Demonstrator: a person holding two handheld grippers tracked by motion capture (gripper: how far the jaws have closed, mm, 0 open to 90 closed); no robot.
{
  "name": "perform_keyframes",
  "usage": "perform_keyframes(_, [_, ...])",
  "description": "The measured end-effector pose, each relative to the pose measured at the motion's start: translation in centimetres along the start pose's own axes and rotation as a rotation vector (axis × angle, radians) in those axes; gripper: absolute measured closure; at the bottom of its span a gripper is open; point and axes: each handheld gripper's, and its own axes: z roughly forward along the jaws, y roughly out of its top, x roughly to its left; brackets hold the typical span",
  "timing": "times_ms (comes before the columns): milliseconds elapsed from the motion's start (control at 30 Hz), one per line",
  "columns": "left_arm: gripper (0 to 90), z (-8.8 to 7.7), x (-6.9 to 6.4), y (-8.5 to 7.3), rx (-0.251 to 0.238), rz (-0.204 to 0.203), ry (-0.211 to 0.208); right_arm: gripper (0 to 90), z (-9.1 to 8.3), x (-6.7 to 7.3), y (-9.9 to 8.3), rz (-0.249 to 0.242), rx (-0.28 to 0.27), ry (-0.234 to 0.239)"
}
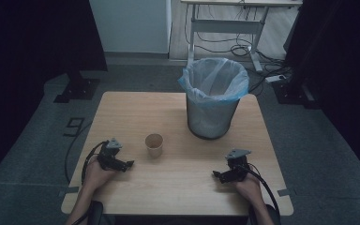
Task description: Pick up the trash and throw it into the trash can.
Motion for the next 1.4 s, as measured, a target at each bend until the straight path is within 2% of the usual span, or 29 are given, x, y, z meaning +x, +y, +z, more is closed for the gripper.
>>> perform_keyframes(833, [0.0,0.1,-0.1,0.2,0.004,-0.02,0.006,0.0,0.1,0.1,0.1,0.008,0.0,-0.007])
perform_keyframes(967, [0.0,0.0,-0.1,0.4,0.0,-0.033,-0.011,0.0,0.0,0.1,0.0,0.009,-0.001,-0.009])
perform_keyframes(1067, [0.0,-0.1,-0.1,0.7,-0.02,-0.051,-0.028,0.0,0.0,0.1,0.0,0.011,0.0,-0.01])
perform_keyframes(1100, [0.0,-0.3,-0.1,1.0,-0.038,-0.068,-0.048,0.0,0.0,0.1,0.0,0.011,0.0,-0.011])
perform_keyframes(1167, [0.5,-0.3,-0.2,1.1,-0.045,-0.071,-0.055,0.0,0.0,0.2,0.0,0.012,0.0,-0.012])
perform_keyframes(1400, [0.3,0.0,-0.9,2.2,-0.031,-0.04,-0.056,0.0,0.0,0.2,0.0,0.014,0.001,-0.013])
